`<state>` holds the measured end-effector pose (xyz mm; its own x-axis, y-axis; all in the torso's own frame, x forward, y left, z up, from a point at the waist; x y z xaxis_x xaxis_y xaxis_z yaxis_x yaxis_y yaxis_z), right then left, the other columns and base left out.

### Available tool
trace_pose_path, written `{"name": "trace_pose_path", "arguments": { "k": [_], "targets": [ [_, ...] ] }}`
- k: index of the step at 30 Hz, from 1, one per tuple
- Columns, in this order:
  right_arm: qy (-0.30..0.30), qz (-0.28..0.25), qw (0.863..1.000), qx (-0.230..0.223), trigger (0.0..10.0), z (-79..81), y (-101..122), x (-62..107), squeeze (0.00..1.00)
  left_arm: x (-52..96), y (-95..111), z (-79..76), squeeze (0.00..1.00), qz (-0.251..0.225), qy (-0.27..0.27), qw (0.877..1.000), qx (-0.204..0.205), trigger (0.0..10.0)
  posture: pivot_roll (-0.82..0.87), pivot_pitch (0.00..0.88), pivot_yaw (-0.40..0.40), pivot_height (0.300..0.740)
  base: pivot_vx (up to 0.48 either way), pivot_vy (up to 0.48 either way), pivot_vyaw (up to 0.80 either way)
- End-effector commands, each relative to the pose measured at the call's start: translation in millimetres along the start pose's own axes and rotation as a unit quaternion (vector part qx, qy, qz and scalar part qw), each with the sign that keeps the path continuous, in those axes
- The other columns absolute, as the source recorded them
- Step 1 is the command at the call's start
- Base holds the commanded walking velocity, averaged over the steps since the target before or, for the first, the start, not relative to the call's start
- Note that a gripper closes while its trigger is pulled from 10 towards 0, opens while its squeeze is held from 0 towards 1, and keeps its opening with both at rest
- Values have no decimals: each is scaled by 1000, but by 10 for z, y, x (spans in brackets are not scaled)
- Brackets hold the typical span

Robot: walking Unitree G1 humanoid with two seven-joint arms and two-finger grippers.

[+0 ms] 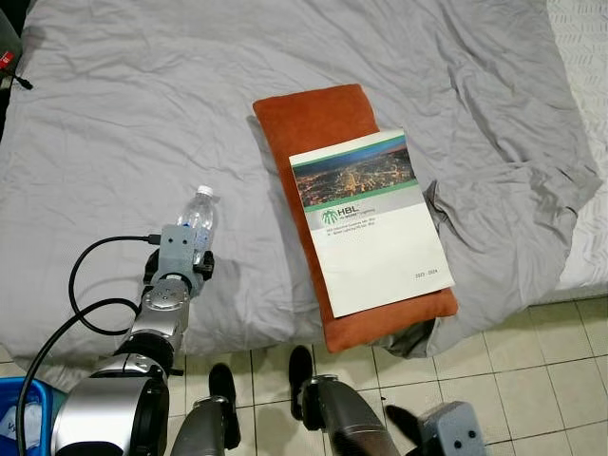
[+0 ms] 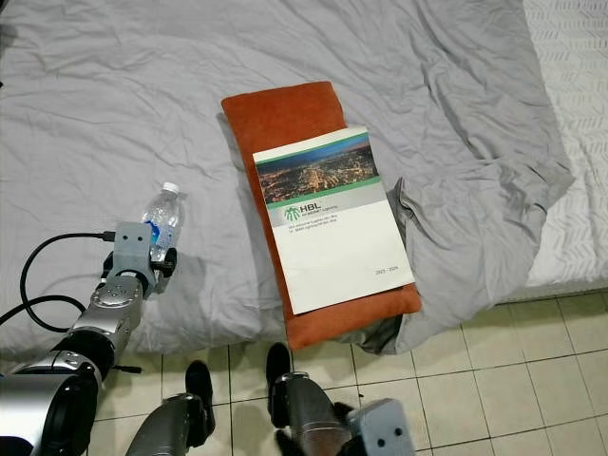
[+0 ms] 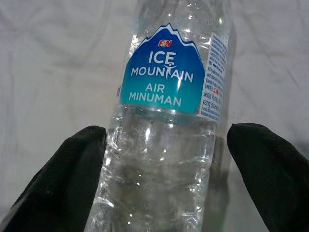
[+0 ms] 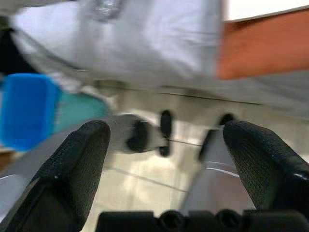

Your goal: Clean up the room

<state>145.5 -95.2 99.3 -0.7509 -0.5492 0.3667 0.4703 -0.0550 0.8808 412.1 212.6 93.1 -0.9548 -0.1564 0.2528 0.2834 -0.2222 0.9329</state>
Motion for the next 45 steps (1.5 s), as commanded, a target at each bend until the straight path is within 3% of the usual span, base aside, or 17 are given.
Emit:
{"name": "trace_pose_path", "arguments": {
  "k": [1,4,5,8,11,12,13,14,17,19,34,36,41,42,43,44,45],
  "targets": [
    [19,22,999,-14,10000,47,-89,34,0,40,-218,-65,0,39,-15,999,-1,10000,-432,596,-152,740,0,0,0],
    [83,27,996,8,10000,137,-224,-209,0,34,-202,-106,0,43,-30,999,4,10000,-426,603,-130,740,0,0,0],
    [83,27,996,8,10000,137,-224,-209,0,34,-202,-106,0,43,-30,999,4,10000,-426,603,-130,740,0,0,0],
    [125,18,991,42,10000,201,-328,-636,0,27,-186,-84,0,43,-32,999,2,10000,-366,615,-103,740,0,0,0],
    [137,-9,989,57,10000,233,-252,-900,0,25,-177,-69,0,41,-33,999,-3,10000,-311,614,-82,740,0,0,0],
    [140,-16,988,63,10000,242,-222,-965,0,24,-171,-78,0,40,-37,999,-4,8706,-311,614,-82,740,0,0,0],
    [140,-16,988,63,10000,242,-222,-965,0,24,-171,-78,0,40,-37,999,-4,8706,-311,614,-82,740,0,0,0],
    [138,-27,987,75,10000,244,-178,-1027,0,23,-164,-80,0,38,-38,999,-5,0,-300,621,-80,740,0,0,0],
    [130,-67,979,144,10000,216,-58,-1164,0,22,-147,-104,0,34,-44,998,3,0,-290,624,-77,740,0,0,0],
    [142,-84,965,202,10000,260,-69,-1250,0,23,-142,-128,0,33,-49,998,13,0,-281,625,-74,740,0,0,0],
    [165,-117,952,230,10000,362,-117,-1432,0,12,-67,-154,0,20,-50,997,58,0,-247,619,-63,740,0,0,0],
    [131,-152,953,226,10000,322,67,-1514,0,-5,57,-1,0,-15,-36,996,84,0,-231,616,-53,740,0,0,0],
    [115,-154,955,227,10000,296,101,-1605,0,11,42,202,0,-31,-11,993,116,0,-184,611,-34,740,0,0,0],
    [99,-136,964,207,10000,218,51,-1636,0,48,-106,333,0,-17,16,990,139,0,-156,597,-26,740,0,0,0],
    [99,-136,964,207,10000,218,51,-1636,0,48,-106,333,0,-17,16,990,139,0,-156,597,-26,740,0,0,0],
    [79,-118,976,166,10000,74,3,-1623,0,115,-296,384,0,-7,24,990,136,0,-124,563,-17,740,0,0,0],
    [79,-118,976,166,10000,74,3,-1623,0,115,-296,384,0,-7,24,990,136,0,-124,563,-17,740,0,0,0]
  ]
}}
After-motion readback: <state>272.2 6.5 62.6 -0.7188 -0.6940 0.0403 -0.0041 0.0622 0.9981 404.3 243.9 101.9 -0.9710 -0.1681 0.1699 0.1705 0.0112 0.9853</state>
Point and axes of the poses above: a point about 5 cm out from each wrist's last joint towards the gripper, its own x axis pointing back from the gripper into the wrist, its own y axis along the axis of the wrist's last joint, z = x × y, the point moved 4 cm from there along -x, pointing out of the wrist towards the gripper, and after that the axes turned 3 degrees about -x, right-handed, at the moved point
